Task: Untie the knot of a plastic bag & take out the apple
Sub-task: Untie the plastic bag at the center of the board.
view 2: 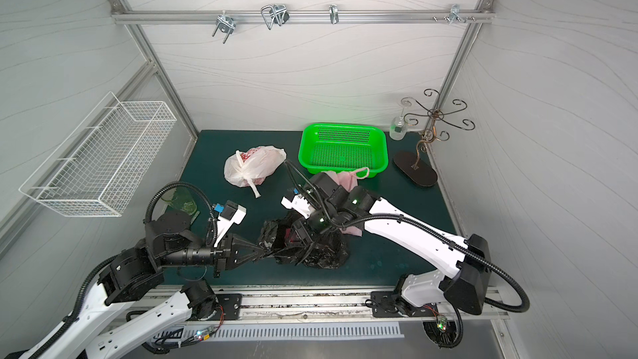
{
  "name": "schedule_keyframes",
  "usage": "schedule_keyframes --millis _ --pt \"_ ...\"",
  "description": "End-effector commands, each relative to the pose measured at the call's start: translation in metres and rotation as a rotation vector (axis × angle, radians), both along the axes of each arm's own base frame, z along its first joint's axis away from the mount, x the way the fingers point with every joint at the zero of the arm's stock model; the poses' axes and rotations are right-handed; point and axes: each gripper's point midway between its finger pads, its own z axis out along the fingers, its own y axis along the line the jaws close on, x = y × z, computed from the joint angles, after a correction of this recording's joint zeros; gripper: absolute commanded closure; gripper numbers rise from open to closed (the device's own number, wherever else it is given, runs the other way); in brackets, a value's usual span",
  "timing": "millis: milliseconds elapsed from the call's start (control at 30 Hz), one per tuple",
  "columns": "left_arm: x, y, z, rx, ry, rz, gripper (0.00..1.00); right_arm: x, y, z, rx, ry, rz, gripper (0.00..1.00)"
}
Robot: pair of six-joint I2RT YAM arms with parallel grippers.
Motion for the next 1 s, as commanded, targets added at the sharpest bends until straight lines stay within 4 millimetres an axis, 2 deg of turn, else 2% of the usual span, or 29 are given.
schedule_keyframes --millis 0,133,233,367,433,567,633,700,800,967 --pt "0.001 0.000 0.009 -0.030 -0.031 0.009 1.00 -0.004 -0.031 -0.040 -0.133 -0.027 -0.058 0.61" --pt "0.003 0.007 0.002 -0.012 -0.036 0.046 1.00 -0.002 -0.083 -0.078 -0.262 -0.026 -0.169 0.60" --pt "0.005 0.010 -0.003 -0.004 -0.038 0.075 1.00 0.002 -0.117 -0.091 -0.279 0.014 -0.285 0.60" --pt "0.000 0.012 -0.012 0.005 0.011 0.067 1.00 0.008 -0.130 -0.078 -0.249 0.010 -0.358 0.58" --pt "-0.004 0.015 -0.017 0.004 0.044 0.072 1.00 0.013 -0.130 -0.063 -0.245 -0.026 -0.358 0.58" --pt "-0.010 0.023 -0.028 -0.033 0.111 0.112 1.00 0.020 -0.112 -0.011 -0.085 -0.086 -0.352 0.58" --pt "-0.011 0.027 -0.034 -0.040 0.141 0.136 1.00 0.018 -0.098 0.008 -0.026 -0.080 -0.308 0.58" --pt "-0.014 0.028 -0.040 -0.039 0.177 0.139 1.00 0.014 -0.079 0.018 -0.004 -0.090 -0.242 0.58" --pt "-0.020 0.029 -0.051 -0.006 0.234 0.126 1.00 0.008 -0.049 0.016 -0.014 -0.097 -0.156 0.58" --pt "-0.031 0.035 -0.070 0.060 0.292 0.104 1.00 0.000 -0.006 -0.010 -0.034 -0.056 -0.077 0.59"
